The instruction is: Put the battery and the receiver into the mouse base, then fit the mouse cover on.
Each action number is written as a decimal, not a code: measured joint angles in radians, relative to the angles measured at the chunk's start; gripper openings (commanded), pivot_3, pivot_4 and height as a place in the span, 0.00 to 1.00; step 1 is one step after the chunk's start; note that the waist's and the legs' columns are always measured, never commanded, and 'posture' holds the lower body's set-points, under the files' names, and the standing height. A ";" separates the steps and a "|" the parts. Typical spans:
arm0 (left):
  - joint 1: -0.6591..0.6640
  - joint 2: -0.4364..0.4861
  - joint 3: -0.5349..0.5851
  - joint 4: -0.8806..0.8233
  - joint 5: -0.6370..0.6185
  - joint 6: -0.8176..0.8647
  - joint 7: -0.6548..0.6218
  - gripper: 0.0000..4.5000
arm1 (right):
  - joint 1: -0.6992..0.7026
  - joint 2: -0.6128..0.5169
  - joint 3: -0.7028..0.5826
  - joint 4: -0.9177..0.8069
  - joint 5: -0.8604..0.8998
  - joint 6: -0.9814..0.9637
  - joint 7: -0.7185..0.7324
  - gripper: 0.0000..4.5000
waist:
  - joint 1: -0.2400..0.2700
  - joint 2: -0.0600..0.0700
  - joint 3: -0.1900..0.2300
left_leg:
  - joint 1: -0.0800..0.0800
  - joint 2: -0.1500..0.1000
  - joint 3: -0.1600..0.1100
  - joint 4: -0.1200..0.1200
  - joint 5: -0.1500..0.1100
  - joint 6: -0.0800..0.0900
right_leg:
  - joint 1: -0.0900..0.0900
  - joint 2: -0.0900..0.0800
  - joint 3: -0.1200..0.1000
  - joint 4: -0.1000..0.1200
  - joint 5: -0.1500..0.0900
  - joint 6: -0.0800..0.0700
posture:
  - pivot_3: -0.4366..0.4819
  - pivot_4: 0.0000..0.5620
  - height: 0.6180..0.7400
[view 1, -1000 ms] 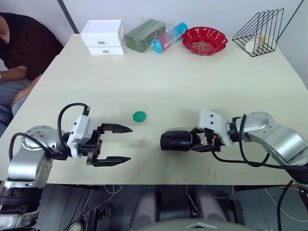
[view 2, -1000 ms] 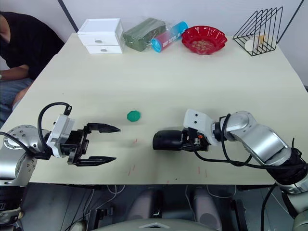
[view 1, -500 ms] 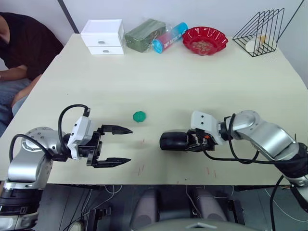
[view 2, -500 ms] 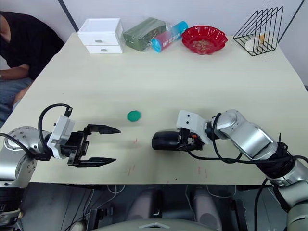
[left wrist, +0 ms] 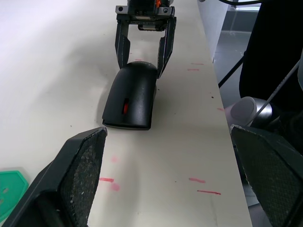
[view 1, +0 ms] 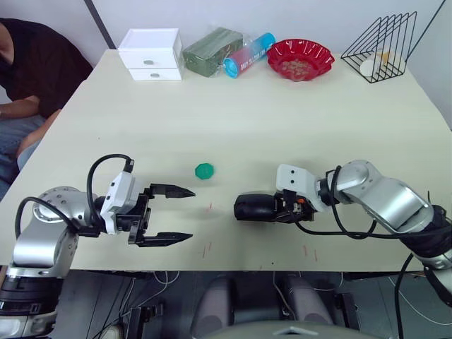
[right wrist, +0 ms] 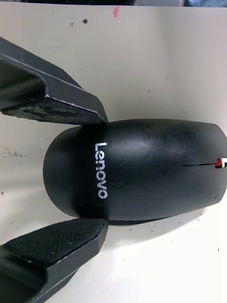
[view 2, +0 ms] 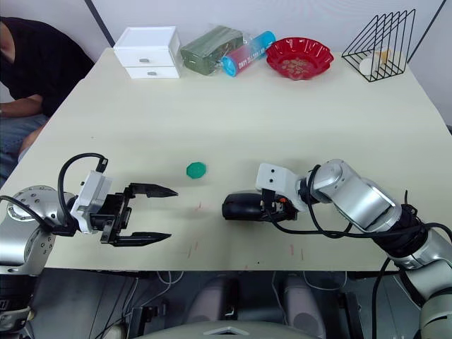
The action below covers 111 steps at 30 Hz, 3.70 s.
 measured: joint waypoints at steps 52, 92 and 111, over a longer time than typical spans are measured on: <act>0.004 0.000 -0.001 0.004 0.008 -0.008 -0.001 1.00 | -0.068 0.043 0.047 -0.022 0.005 0.168 -0.056 0.58 | -0.001 0.000 0.000 | -0.001 0.000 0.000 0.000 0.000 0.000 | -0.001 0.000 0.000 0.000 0.000 0.000 | 0.48 0.27 1.00; 0.000 0.000 -0.002 0.013 0.010 -0.010 -0.006 1.00 | -0.017 0.065 -0.050 0.001 0.073 0.197 -0.089 0.98 | -0.001 0.000 0.000 | -0.014 -0.001 -0.001 0.002 0.000 0.000 | -0.012 0.000 -0.002 0.001 0.000 0.000 | 0.48 0.27 1.00; -0.019 0.000 -0.008 0.041 0.017 -0.024 -0.015 1.00 | 0.091 0.145 -0.239 0.034 0.229 0.270 -0.132 0.98 | -0.001 0.000 0.000 | -0.014 -0.001 -0.001 0.002 0.000 0.000 | -0.012 0.000 -0.002 0.001 0.001 0.000 | 0.48 0.27 1.00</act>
